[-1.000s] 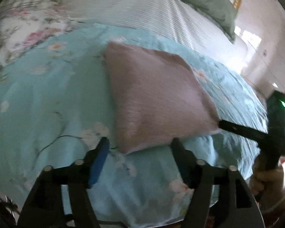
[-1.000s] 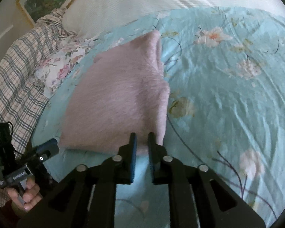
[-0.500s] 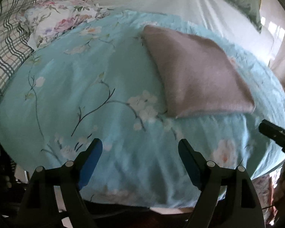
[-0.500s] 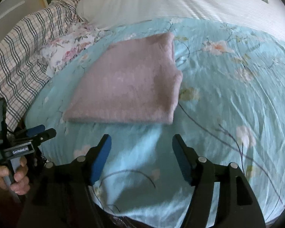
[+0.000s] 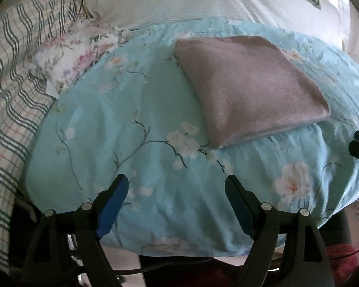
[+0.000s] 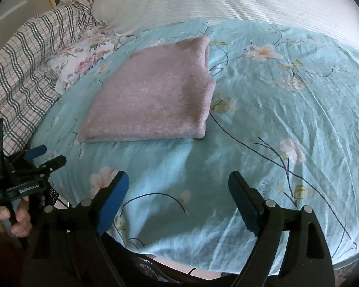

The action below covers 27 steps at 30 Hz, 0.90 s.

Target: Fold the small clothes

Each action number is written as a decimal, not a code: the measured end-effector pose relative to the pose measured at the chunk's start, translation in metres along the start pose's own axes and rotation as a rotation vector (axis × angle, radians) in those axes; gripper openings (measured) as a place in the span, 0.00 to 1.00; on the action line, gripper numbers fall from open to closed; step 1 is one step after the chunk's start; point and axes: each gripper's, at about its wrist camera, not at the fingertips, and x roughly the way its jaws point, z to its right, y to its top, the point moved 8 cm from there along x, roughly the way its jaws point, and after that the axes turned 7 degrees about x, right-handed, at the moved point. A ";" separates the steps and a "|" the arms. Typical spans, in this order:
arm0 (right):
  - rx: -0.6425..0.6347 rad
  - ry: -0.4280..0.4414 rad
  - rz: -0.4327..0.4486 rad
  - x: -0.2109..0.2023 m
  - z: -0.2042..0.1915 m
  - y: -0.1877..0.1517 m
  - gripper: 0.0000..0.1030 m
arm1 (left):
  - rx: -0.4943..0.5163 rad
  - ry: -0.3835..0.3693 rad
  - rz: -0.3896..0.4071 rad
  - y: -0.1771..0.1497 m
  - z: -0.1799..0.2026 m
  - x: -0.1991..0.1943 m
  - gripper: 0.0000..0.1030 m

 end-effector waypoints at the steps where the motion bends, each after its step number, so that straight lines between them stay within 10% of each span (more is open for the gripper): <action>1: -0.001 0.000 0.003 -0.001 -0.001 0.000 0.84 | 0.001 0.005 -0.005 0.002 -0.001 -0.001 0.81; 27: -0.115 0.046 -0.002 0.016 -0.041 0.040 0.87 | -0.014 0.008 0.007 0.050 -0.020 0.006 0.83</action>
